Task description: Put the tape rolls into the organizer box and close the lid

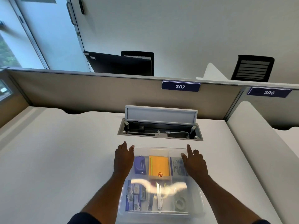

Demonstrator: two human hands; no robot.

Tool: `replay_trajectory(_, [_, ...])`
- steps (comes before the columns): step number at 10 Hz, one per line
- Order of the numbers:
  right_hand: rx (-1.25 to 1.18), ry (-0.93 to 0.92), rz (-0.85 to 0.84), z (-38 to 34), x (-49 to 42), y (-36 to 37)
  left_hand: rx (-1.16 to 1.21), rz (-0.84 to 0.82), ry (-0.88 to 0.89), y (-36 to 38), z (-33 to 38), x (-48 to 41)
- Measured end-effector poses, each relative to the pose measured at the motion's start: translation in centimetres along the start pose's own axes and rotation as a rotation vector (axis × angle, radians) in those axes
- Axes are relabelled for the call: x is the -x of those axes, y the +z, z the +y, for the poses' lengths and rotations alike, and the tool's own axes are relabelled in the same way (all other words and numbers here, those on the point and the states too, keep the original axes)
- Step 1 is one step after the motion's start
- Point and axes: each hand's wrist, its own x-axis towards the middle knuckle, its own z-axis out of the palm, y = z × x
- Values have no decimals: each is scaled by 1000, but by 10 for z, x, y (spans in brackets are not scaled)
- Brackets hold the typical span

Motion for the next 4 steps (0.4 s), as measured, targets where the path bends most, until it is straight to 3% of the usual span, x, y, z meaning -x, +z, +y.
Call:
replay_trajectory(1, [-3, -41, 85, -14, 2, -14, -157, -44, 202, -7, 13, -6])
replay_trajectory(4, [84, -251, 435, -57, -3, -113, -327, 152, 644, -52, 102, -20])
